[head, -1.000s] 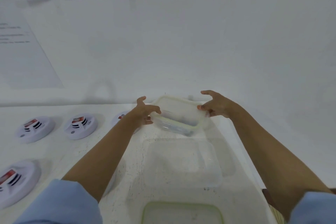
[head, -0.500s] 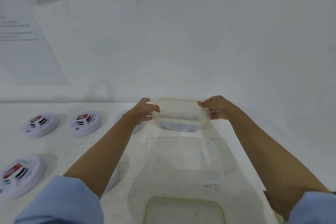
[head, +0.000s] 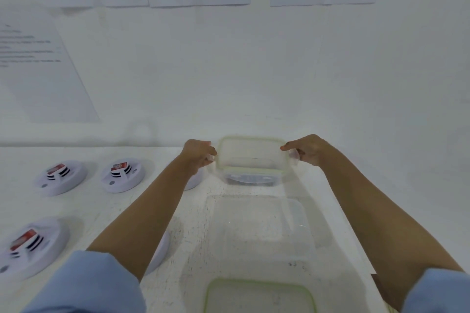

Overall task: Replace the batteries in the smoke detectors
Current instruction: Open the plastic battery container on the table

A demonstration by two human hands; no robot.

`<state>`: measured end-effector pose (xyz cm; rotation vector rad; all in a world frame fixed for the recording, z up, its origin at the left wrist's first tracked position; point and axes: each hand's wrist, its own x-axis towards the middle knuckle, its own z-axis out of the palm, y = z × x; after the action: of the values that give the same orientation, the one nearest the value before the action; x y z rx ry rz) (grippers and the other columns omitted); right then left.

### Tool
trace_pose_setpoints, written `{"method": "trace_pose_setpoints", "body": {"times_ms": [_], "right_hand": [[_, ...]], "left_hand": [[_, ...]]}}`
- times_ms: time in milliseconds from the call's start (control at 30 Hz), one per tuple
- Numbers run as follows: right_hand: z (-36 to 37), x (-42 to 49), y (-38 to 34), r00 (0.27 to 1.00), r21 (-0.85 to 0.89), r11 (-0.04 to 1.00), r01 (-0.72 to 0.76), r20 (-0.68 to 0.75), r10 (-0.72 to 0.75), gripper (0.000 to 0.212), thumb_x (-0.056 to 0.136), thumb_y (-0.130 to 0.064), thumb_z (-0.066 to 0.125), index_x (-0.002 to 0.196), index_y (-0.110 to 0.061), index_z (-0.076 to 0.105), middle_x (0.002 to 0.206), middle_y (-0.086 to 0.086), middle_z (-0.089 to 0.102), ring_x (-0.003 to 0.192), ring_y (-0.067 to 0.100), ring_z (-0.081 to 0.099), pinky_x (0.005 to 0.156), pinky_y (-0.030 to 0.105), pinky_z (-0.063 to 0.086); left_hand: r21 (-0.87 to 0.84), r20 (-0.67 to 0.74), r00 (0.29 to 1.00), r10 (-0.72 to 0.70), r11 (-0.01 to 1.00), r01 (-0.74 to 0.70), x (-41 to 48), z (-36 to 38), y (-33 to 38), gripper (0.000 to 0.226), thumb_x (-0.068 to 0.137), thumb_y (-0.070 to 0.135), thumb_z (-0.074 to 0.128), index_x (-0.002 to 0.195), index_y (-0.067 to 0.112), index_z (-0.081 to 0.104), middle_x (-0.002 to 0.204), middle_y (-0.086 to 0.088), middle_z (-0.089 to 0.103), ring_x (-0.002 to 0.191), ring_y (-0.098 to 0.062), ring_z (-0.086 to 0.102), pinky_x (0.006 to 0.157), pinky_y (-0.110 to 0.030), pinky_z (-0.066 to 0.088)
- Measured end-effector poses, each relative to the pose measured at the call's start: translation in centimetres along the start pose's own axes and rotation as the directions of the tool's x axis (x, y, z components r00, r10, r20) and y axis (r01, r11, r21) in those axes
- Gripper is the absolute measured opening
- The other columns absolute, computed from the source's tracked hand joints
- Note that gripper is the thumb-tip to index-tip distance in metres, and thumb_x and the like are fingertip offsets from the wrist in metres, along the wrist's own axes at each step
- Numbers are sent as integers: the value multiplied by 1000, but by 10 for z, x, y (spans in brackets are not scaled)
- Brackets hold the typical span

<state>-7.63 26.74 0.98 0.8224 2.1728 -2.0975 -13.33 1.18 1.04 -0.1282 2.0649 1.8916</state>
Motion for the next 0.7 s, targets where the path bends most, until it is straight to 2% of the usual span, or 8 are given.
{"method": "trace_pose_setpoints", "body": {"times_ms": [133,200,267,367,467,533,633,700], "right_hand": [[-5,-18,-20,998,164,986,37,50,-46,14,74,17,62,75,3,60,79,11,62,66,15,64,49,15,54],[-8,-30,-27,987,225,966,130,66,-148,16,78,17,58,75,1,60,71,7,64,63,11,65,57,14,55],[-14,-44,-32,966,227,947,229,67,-249,17,78,13,60,80,-4,62,68,2,68,79,13,63,73,17,55],[-22,-67,-30,945,167,937,308,58,-321,22,81,3,63,80,-19,63,73,-6,68,84,10,59,85,25,44],[-24,-90,-21,934,209,921,329,71,-350,20,83,1,61,80,-19,61,85,1,61,78,18,57,84,31,53],[-25,-104,-12,928,270,906,325,92,-361,19,84,5,59,83,-14,61,90,3,61,81,20,61,83,26,54],[-26,-127,1,924,219,914,341,98,-369,23,86,11,50,86,-9,61,93,6,61,86,20,60,79,17,54],[-25,-145,9,930,177,929,326,117,-349,29,87,12,43,87,-9,62,97,11,60,85,20,60,78,18,55]], "left_hand": [[-217,11,1000,28,976,-25,-9,-5,16,26,76,-24,47,67,0,54,57,-8,52,49,-14,48,43,-16,47],[-296,72,995,67,954,-43,-19,-8,24,22,84,-16,50,87,3,61,75,-4,57,68,-12,52,49,-14,47],[-273,114,988,102,960,-68,-30,-14,29,28,89,-4,53,110,14,58,97,3,55,86,-9,51,50,-12,49],[-363,153,986,69,932,-9,-49,-19,30,17,89,1,57,97,14,62,107,-2,53,94,-13,49,53,-19,55],[-478,230,973,32,874,85,-75,-19,29,18,90,-6,50,85,9,61,107,-12,52,99,-25,53,52,-28,58],[-467,226,974,6,878,102,-90,-22,27,16,91,-5,48,88,4,60,111,-19,55,89,-29,62,49,-27,57],[-499,202,979,19,862,87,-115,-27,22,11,88,3,48,88,0,58,108,-21,60,83,-35,65,63,-32,60],[-443,172,983,70,896,14,-135,-26,16,8,90,5,53,85,2,58,98,-15,60,79,-31,64,54,-26,58]]}}
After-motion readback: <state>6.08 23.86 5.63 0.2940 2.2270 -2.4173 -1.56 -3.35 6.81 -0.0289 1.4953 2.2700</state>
